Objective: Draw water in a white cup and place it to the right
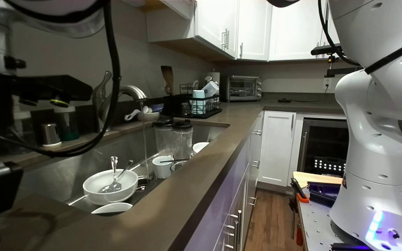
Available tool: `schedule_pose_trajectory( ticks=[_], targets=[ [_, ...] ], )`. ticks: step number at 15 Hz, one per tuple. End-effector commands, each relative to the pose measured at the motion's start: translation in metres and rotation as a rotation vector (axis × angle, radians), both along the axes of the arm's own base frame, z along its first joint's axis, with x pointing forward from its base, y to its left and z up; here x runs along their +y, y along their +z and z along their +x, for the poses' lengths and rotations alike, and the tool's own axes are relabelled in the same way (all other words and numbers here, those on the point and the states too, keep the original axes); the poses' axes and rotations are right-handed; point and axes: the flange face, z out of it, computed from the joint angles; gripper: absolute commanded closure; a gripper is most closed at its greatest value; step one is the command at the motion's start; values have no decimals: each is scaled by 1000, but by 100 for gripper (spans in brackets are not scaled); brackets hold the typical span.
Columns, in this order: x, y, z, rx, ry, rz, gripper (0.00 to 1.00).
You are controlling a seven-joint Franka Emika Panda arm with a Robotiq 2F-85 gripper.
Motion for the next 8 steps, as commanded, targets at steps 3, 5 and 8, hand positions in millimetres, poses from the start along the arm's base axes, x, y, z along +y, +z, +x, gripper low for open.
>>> schedule_pose_trajectory(
  ticks=[3, 5, 8],
  targets=[
    [3, 4, 0, -6, 3, -22, 95],
    [3, 6, -2, -3, 8, -22, 95],
    [0, 12, -5, 9, 14, -26, 95]
  ],
)
